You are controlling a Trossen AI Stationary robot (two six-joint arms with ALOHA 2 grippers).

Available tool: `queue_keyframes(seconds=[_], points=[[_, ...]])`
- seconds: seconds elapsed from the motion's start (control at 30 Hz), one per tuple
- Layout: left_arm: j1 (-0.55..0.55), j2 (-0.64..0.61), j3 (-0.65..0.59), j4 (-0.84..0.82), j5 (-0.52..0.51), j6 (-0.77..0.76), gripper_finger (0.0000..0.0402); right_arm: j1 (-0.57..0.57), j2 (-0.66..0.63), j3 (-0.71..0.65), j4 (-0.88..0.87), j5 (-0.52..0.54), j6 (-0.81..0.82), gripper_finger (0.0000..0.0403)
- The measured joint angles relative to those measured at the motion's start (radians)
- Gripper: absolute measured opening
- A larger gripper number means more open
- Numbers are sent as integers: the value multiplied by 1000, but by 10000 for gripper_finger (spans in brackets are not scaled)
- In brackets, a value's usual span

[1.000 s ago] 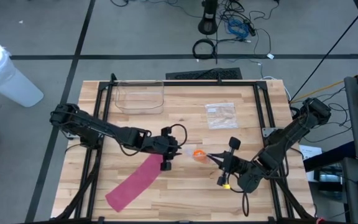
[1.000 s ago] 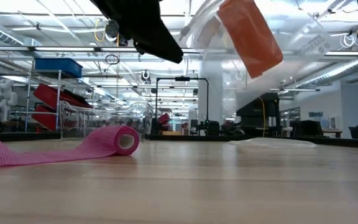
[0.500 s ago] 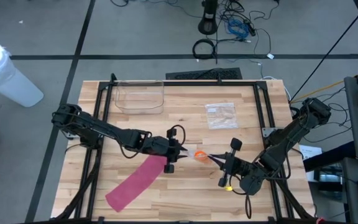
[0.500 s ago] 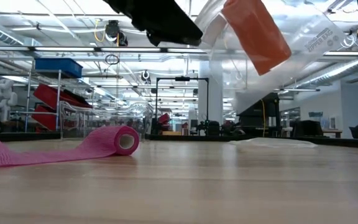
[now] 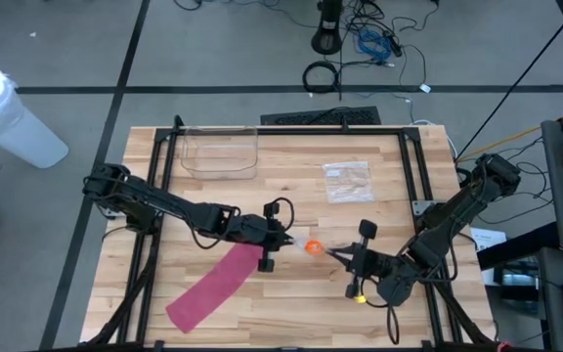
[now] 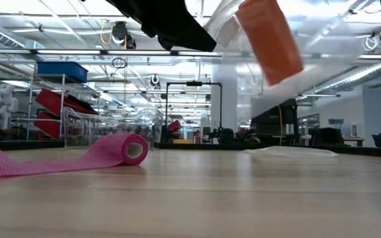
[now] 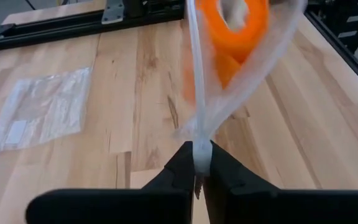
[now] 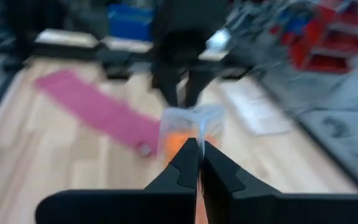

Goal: Roll bandage
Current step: Put the rolled orange bandage into the transparent zip bag, then close the transparent zip bag

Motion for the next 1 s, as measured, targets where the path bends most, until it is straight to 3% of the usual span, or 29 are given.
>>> queue_keyframes(seconds=[0.1,0.23,0.37,0.53,0.77,1.0], points=[[-5,0,0,-8,3,0,13,0,0,0,-57,-90,52,1],[-7,0,0,-70,47,-1,12,1,-4,0,-70,-93,39,23],[-7,0,0,-117,63,-5,12,2,-58,23,-85,-124,8,73],[4,-1,0,-131,63,-53,12,-32,-84,89,-69,-271,-65,159],[3,-1,0,-133,64,-87,12,-202,28,129,-78,-426,-168,259],[3,-1,0,-137,89,-80,11,-359,128,179,-74,-651,-260,288]])
